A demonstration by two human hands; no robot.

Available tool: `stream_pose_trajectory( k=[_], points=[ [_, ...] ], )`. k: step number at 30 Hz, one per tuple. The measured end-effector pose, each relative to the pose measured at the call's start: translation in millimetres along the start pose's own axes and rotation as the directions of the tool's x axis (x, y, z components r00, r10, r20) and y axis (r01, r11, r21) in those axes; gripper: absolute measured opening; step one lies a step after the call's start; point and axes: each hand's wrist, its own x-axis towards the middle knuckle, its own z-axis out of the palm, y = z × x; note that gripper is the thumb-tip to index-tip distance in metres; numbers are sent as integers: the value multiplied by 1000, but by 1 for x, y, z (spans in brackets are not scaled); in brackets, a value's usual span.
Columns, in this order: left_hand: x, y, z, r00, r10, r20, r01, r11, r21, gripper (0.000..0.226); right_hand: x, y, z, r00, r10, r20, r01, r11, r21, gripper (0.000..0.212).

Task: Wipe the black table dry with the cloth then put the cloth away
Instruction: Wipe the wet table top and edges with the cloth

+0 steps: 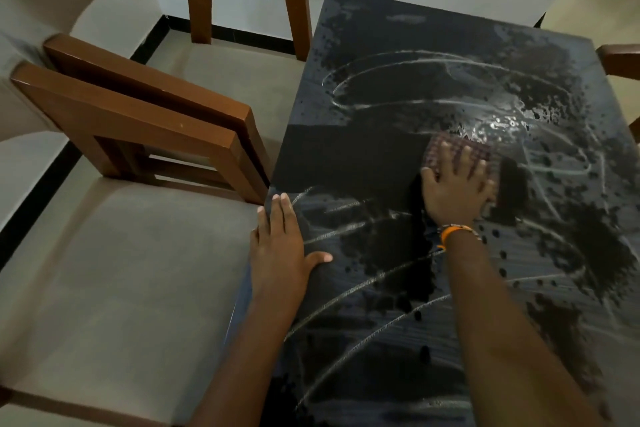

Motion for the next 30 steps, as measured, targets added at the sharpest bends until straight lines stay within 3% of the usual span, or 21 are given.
stream_pose_trajectory(
  k=[5,8,11,13,18,23,27,30],
  points=[
    [-2,-1,2,1000,-26,-5,26,998,-54,116,-37,-106,22,947,-302,112,299,953,40,59],
    [-2,-2,1,1000,-20,-17,18,994,-106,115,-67,-155,27,807,-560,190,555,828,80,59],
    [-12,7,2,999,-49,-23,46,993,-113,110,-83,-154,26,649,-730,213,725,679,117,56],
    [-22,19,7,997,-71,-31,68,994,-84,105,-75,-129,22,630,-751,196,745,656,120,56],
    [-31,69,22,993,110,-37,-111,993,-25,91,-38,-29,-1,798,-576,177,578,815,48,68],
    [-36,134,38,951,305,41,-308,948,80,86,-4,126,-37,962,-260,89,266,962,-60,69],
    [-38,149,48,956,272,113,-287,946,148,88,7,234,-63,999,-8,34,11,996,-84,70],
    [-40,152,48,961,257,102,-272,947,169,89,6,257,-69,982,190,23,-189,981,-44,61]
  ],
)
